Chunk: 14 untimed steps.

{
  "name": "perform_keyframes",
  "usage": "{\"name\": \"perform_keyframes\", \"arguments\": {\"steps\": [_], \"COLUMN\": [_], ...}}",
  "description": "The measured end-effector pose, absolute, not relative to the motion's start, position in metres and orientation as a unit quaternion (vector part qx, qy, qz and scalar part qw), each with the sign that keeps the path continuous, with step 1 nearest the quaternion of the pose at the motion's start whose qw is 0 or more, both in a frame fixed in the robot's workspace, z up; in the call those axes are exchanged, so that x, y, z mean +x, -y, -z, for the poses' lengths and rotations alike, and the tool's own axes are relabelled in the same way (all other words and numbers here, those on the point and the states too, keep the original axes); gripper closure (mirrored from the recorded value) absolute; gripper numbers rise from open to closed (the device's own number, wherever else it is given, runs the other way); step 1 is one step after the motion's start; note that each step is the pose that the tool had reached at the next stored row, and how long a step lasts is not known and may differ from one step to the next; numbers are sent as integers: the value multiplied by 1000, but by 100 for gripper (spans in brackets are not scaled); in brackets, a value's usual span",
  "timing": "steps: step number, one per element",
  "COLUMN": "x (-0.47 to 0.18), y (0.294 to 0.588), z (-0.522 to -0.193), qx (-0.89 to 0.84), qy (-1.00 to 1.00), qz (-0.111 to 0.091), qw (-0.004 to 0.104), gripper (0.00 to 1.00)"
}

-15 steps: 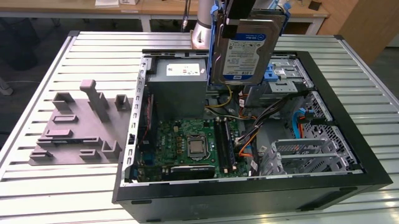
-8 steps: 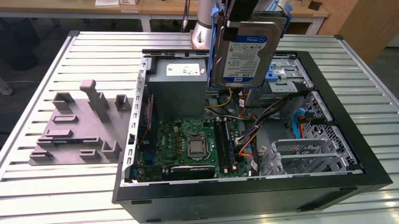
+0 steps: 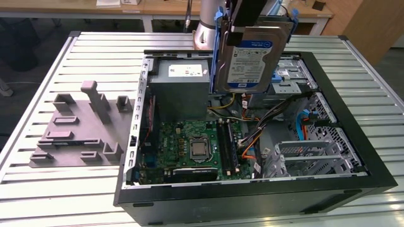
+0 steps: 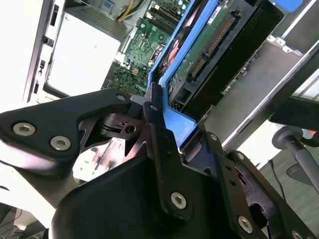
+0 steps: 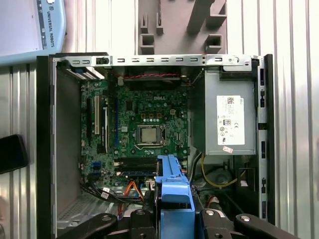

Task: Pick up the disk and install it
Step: 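Insert the disk into the insertion slot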

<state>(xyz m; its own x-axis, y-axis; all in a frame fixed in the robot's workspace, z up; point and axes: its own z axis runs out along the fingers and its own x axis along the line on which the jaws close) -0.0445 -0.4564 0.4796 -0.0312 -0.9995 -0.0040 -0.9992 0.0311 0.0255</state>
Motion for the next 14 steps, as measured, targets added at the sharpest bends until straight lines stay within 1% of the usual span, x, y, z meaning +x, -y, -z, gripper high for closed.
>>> {"name": "perform_keyframes", "arguments": {"steps": [14], "x": [-44], "y": [473], "z": [-480], "qx": [696], "qy": [718], "qz": [11], "qw": [7], "gripper": [64]}}
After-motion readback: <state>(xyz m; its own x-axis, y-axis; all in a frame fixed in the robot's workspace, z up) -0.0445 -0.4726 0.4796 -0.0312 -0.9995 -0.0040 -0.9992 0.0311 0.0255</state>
